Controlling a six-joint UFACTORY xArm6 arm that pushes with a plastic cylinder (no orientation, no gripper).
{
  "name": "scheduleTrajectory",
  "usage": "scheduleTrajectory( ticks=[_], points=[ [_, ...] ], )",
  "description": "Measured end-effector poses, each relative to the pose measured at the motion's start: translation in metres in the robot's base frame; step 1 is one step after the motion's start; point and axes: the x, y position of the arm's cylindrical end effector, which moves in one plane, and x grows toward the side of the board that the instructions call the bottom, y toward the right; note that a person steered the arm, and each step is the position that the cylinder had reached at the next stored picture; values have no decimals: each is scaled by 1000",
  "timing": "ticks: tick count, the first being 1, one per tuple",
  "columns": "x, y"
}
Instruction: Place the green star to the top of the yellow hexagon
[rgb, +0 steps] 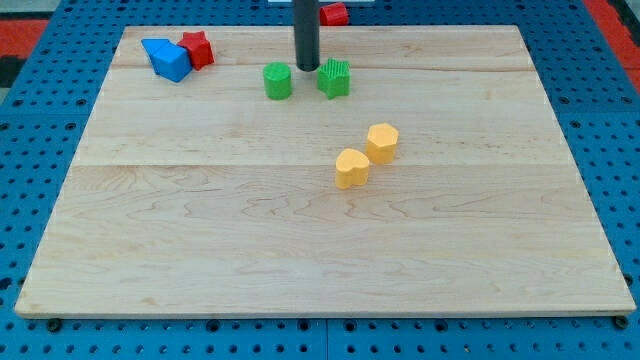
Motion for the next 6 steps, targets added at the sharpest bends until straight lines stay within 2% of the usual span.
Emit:
scheduleTrajectory(
  ticks=[1, 2, 3, 6],
  points=[
    [20, 31],
    [72, 34],
    [97, 47],
    [151, 157]
  ],
)
